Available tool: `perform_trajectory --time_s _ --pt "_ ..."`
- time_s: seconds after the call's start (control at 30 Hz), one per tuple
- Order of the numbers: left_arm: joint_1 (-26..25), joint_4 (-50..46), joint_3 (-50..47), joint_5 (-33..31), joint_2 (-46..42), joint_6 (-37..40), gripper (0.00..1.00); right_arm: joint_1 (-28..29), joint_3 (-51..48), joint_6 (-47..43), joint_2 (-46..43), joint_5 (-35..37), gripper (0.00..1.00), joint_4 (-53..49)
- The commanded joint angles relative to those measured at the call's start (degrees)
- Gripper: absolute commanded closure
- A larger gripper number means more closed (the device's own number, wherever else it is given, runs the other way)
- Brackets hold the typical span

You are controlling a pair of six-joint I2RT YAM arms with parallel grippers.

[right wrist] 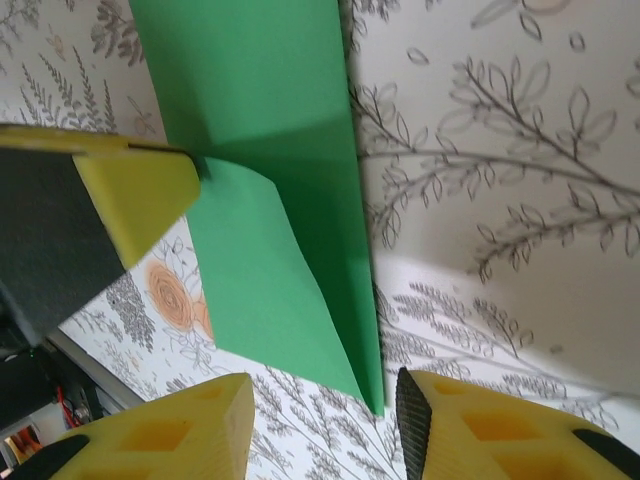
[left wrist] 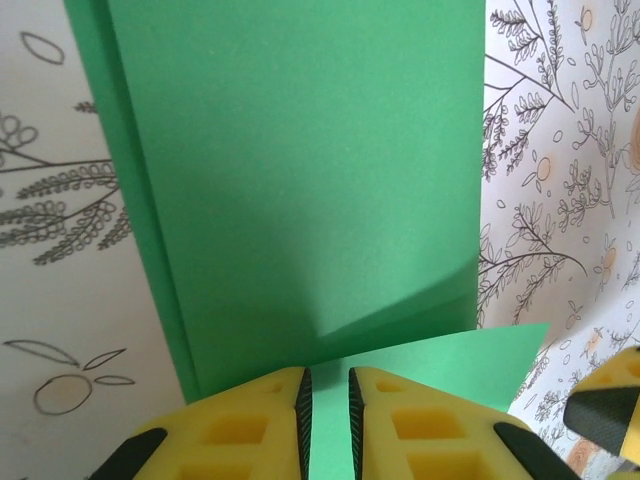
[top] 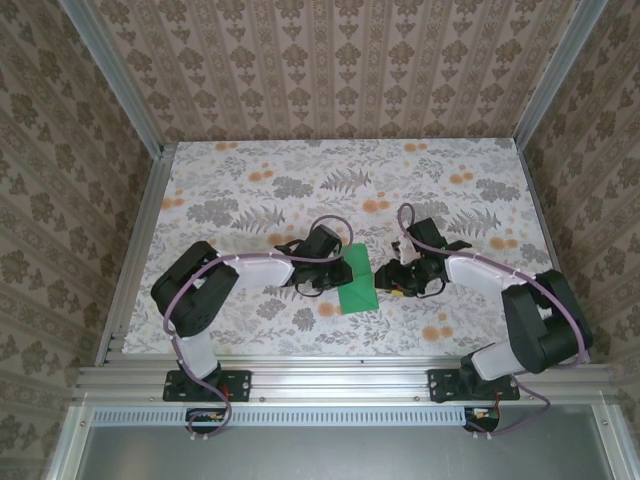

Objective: Fold a paper plane with a square sheet of paper (pick it up from the middle)

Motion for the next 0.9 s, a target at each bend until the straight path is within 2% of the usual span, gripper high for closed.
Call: perform_trajectory --time_s 0.0,0.43,0.87 --pt "-0.34 -2.24 0.85 -0.85 -1.73 1.7 0.79 0.03 2.51 -0.68 3.07 -0.71 0.55 0.59" --pt "-0.3 -4.94 2.42 -0.84 1.58 1.8 0.79 0.62 4.73 -1.43 10.15 -2.88 0.56 2.83" --pt "-0.38 -6.89 3.78 -0.4 3.71 2.44 0.8 0.79 4.45 -0.54 11.87 -5.12 0.66 4.62"
